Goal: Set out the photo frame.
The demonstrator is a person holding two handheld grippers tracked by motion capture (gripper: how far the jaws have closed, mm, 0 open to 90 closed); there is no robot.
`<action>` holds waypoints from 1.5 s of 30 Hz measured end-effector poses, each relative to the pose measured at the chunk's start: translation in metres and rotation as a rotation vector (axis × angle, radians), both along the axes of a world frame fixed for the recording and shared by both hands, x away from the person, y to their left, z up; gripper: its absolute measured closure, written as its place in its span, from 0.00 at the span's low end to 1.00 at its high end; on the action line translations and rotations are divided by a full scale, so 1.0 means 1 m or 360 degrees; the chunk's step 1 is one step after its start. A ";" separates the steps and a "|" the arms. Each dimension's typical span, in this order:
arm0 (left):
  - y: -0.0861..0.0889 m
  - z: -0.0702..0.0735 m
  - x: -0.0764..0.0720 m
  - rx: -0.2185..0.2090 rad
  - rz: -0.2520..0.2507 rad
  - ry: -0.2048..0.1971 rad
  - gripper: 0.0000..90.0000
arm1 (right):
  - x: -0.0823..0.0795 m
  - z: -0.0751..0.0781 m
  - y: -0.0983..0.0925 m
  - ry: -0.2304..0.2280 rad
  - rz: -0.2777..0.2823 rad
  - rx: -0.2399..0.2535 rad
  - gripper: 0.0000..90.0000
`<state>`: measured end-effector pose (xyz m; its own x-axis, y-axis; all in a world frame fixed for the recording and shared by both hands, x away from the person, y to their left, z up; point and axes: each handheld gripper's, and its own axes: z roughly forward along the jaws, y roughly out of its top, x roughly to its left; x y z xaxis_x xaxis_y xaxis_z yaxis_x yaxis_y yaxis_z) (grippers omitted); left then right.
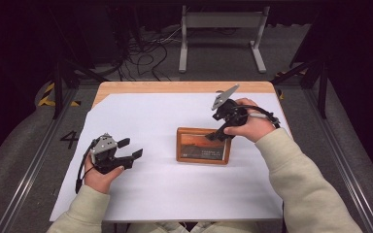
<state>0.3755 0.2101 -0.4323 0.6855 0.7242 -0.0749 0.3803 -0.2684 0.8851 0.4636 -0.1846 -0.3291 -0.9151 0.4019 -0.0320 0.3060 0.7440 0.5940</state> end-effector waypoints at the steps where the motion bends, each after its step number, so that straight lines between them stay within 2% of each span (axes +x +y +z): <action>1: 0.000 0.000 0.000 0.0006 -0.0005 0.0002 0.35 | -0.003 0.001 -0.006 -0.0011 -0.0036 0.0036 0.14; 2: 0.000 0.000 -0.001 0.0003 -0.0007 0.0002 0.35 | -0.006 0.002 -0.011 -0.0035 -0.0060 0.0055 0.13; 5: 0.000 0.001 -0.001 0.0003 -0.0006 -0.0005 0.35 | -0.009 0.002 -0.015 -0.0047 -0.0078 0.0072 0.12; 7: -0.001 0.001 -0.002 0.0004 -0.0007 -0.0001 0.35 | -0.019 0.001 -0.030 -0.0069 -0.0136 0.0141 0.10; 11: -0.003 0.002 -0.003 0.0001 -0.0015 -0.0006 0.34 | -0.028 0.000 -0.052 -0.0104 -0.0232 0.0206 0.08; 18: -0.005 0.003 -0.004 -0.0030 -0.0055 0.0000 0.31 | -0.044 -0.003 -0.081 -0.0175 -0.0315 0.0325 0.05; 25: -0.006 0.004 -0.005 -0.0042 -0.0076 -0.0010 0.30 | -0.059 -0.011 -0.104 -0.0230 -0.0438 0.0466 0.04; 29: -0.007 0.005 -0.006 -0.0043 -0.0093 -0.0017 0.31 | -0.067 -0.020 -0.117 -0.0236 -0.0489 0.0486 0.04; 31: -0.006 0.006 -0.006 -0.0041 -0.0098 -0.0032 0.31 | -0.071 -0.023 -0.122 -0.0248 -0.0509 0.0518 0.04; 35: -0.004 0.005 -0.010 -0.0047 -0.0107 -0.0021 0.30 | -0.074 -0.027 -0.126 -0.0264 -0.0531 0.0562 0.04; 36: -0.003 0.005 -0.011 -0.0052 -0.0104 -0.0018 0.30 | -0.078 -0.034 -0.129 -0.0280 -0.0540 0.0606 0.04; 37: -0.002 0.005 -0.012 -0.0063 -0.0100 -0.0014 0.30 | -0.079 -0.038 -0.130 -0.0283 -0.0547 0.0619 0.04; 40: 0.000 0.005 -0.013 -0.0060 -0.0098 -0.0033 0.30 | -0.081 -0.049 -0.131 -0.0273 -0.0533 0.0629 0.03; 45: 0.000 0.005 -0.014 -0.0056 -0.0102 -0.0031 0.30 | -0.086 -0.063 -0.132 -0.0330 -0.0559 0.0668 0.03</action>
<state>0.3616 0.2098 -0.4276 0.7319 0.6759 -0.0858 0.3459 -0.2602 0.9015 0.3779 -0.3167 -0.3921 -0.7163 0.6970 0.0314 0.3377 0.3069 0.8898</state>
